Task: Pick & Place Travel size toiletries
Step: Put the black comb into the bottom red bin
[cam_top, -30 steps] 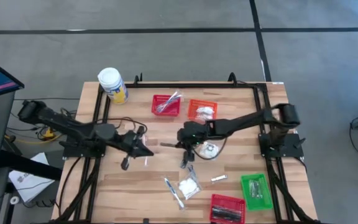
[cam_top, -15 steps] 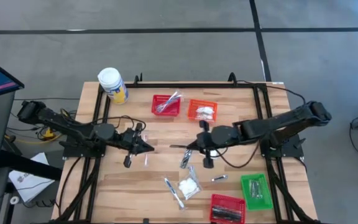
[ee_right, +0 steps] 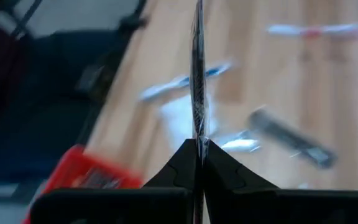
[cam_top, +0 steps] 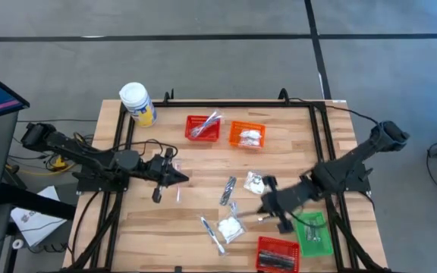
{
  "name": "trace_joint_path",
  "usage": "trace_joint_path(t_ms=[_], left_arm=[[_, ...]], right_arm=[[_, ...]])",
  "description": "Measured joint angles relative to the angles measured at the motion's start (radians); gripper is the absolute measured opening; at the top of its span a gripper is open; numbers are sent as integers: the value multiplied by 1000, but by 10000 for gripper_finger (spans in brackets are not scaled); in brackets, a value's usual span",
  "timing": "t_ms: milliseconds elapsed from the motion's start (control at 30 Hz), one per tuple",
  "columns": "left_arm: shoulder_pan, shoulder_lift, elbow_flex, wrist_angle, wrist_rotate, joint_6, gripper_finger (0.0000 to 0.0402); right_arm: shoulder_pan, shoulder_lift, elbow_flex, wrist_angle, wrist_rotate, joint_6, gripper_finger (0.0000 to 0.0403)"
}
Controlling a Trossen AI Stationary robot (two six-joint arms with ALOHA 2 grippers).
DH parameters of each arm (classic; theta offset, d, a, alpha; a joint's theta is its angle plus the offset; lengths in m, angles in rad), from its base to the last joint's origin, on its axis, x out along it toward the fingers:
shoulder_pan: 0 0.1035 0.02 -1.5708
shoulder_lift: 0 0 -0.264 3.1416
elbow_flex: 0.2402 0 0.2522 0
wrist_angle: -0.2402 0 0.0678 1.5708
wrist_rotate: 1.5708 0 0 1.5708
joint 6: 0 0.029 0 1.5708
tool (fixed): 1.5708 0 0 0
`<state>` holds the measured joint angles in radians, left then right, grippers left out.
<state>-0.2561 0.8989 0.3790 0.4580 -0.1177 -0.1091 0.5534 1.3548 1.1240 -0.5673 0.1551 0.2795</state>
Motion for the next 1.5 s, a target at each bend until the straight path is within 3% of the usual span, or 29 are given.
trace_joint_path(t_ms=[400,533,700,933,1000,1167,1233,1400,1500], left_arm=[[83,0,0,3,-7,25,2],[108,0,0,8,-6,27,2],[129,0,0,11,14,27,2],[130,0,1,32,47,23,2],[122,0,1,32,48,23,2],[103,0,1,37,49,24,2],[101,0,1,39,59,26,2],[101,0,1,47,65,46,2],[101,0,1,50,64,46,2]], right_arm=[[320,51,-40,-64,-9,326,6],[314,77,-96,25,-50,384,7],[253,81,-176,205,-199,475,7],[159,88,-177,195,-282,668,7],[180,87,-177,194,-248,705,7],[295,112,-176,268,79,845,7],[343,135,-177,263,156,935,7],[428,232,-175,279,151,1053,7],[445,282,-155,288,89,1068,7]])
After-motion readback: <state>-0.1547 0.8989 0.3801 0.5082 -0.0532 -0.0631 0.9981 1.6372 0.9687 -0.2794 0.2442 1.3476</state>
